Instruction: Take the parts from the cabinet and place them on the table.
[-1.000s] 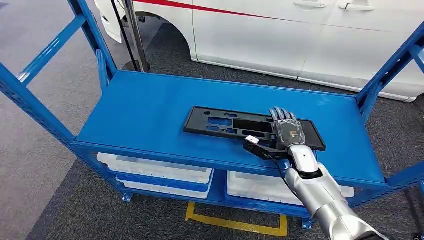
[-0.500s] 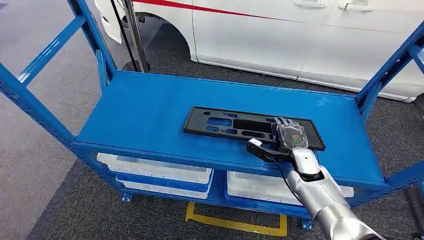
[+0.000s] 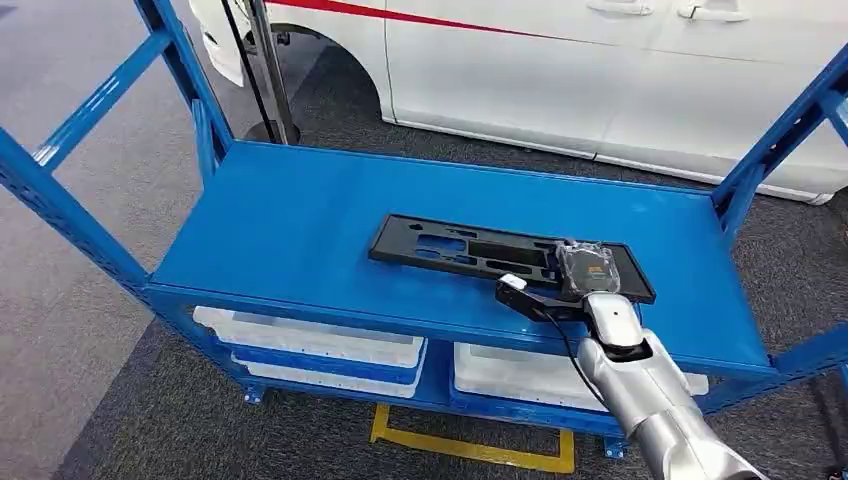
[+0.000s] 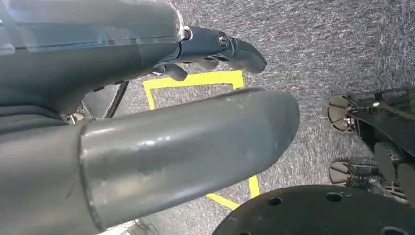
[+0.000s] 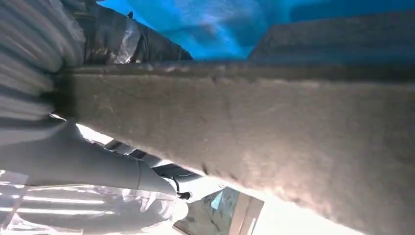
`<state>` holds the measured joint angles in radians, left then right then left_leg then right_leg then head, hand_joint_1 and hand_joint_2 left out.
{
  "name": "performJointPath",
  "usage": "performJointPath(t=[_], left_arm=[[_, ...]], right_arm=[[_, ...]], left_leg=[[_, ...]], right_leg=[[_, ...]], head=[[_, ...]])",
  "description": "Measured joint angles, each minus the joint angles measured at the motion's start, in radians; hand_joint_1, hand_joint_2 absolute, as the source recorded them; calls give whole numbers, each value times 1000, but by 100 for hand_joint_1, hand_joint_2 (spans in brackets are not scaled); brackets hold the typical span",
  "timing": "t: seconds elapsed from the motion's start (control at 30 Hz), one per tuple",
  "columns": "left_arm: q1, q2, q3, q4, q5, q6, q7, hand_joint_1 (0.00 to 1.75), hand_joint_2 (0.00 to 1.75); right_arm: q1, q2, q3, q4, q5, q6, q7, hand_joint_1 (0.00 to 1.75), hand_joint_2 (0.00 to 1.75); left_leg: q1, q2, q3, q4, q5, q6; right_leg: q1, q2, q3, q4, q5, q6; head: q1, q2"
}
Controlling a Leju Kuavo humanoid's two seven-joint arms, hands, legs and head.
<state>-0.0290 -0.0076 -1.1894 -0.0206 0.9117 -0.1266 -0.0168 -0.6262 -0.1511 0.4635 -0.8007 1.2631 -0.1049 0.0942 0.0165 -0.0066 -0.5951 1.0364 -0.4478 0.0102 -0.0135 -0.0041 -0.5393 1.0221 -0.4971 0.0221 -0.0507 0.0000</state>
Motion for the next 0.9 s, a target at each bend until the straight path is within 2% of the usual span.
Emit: performJointPath(t=[0.07,0.1,0.33,0.77,0.9], left_arm=[[0,-1,0,0,0,0,0,0,0],[0,-1,0,0,0,0,0,0,175],[0,-2,2,0,22,-20,-37,0,175],[2,-2,4,0,42,-42,-54,0,175],[2,-2,6,0,50,-8,-58,0,175]], right_arm=[[0,0,-1,-1,0,0,0,175,175],[0,0,-1,-1,0,0,0,175,175],[3,0,-6,-1,-4,0,-12,175,175],[3,0,-7,-1,-8,-2,-23,175,175],[8,0,-7,-10,-13,-25,-26,175,175]], left_leg=[[0,0,0,0,0,0],[0,0,0,0,0,0],[0,0,0,0,0,0],[0,0,0,0,0,0],[0,0,0,0,0,0]], right_leg=[[0,0,0,0,0,0],[0,0,0,0,0,0],[0,0,0,0,0,0],[0,0,0,0,0,0],[0,0,0,0,0,0]], head=[[0,0],[0,0],[0,0],[0,0],[0,0]])
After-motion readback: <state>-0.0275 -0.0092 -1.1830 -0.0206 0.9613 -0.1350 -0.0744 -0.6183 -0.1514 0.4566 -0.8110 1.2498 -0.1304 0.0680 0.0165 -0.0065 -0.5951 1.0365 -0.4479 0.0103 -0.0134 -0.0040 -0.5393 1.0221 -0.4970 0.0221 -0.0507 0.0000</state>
